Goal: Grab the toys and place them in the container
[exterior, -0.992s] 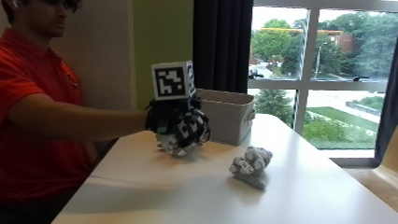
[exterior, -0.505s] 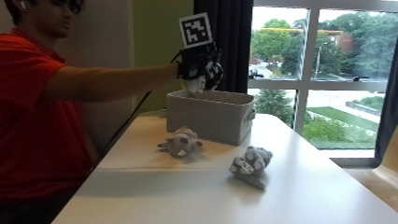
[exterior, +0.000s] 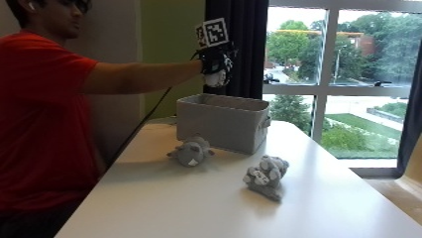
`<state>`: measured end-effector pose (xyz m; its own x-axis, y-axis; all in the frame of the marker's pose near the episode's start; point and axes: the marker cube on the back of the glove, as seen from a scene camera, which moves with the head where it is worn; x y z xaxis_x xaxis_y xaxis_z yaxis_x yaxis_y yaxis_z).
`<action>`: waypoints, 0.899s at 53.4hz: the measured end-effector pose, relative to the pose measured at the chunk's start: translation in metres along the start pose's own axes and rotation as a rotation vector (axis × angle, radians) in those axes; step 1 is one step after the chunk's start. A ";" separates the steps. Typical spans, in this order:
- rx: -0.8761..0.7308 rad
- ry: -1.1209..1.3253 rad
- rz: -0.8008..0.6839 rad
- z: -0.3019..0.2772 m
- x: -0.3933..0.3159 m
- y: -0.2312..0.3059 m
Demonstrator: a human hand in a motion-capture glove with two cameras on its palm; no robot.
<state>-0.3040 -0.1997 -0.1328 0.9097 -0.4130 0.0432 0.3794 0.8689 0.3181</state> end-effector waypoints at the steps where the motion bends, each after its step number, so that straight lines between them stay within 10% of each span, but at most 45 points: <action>1: 0.002 0.002 -0.044 0.001 -0.004 0.001; 25: -0.293 -0.082 -0.177 0.025 -0.014 0.026; 48: -0.204 -0.134 -0.124 0.022 0.073 0.102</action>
<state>-0.2025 -0.1475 -0.0762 0.8286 -0.5406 0.1454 0.5252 0.8407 0.1322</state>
